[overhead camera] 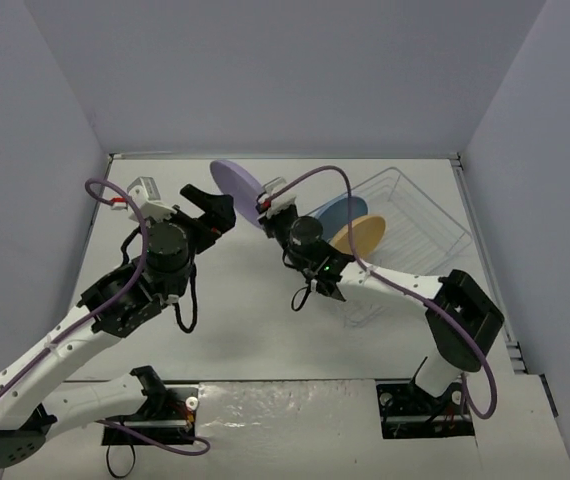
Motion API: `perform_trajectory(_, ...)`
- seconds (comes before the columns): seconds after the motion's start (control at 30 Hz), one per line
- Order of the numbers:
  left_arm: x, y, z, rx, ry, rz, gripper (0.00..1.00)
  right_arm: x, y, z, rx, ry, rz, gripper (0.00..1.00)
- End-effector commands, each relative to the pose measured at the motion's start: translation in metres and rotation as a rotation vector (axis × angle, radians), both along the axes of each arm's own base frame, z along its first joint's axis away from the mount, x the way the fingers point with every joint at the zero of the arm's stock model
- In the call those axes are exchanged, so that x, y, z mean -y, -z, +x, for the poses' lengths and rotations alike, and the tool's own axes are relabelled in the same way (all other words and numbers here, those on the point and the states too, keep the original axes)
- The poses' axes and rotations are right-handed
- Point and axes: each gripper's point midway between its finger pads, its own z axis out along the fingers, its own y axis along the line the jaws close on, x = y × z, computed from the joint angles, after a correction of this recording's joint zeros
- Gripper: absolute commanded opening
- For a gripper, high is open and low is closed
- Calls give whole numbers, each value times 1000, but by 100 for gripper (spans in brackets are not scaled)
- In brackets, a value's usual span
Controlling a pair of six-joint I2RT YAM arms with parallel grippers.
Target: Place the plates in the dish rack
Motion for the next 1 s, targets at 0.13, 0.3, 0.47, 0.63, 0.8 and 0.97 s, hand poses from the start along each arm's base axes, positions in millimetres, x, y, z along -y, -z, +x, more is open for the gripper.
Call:
perform_trajectory(0.13,-38,15,-6,-5,-54,275,97,110,-204,22,376,18,-54,0)
perform_trajectory(0.3,-52,64,16,-114,-132,371,97,177,-173,31,429,-181,-690,0)
perform_trajectory(0.47,-76,103,53,-226,-179,342,97,237,-122,-2,260,-273,-1159,0)
perform_trajectory(0.63,-95,113,72,-255,-216,383,97,281,-113,-32,154,-216,-1370,0)
perform_trajectory(0.8,-117,123,71,-301,-302,450,97,312,-101,-62,25,-180,-1467,0)
perform_trajectory(0.97,-125,129,71,-317,-324,448,97,330,-84,-80,-52,-217,-1583,0)
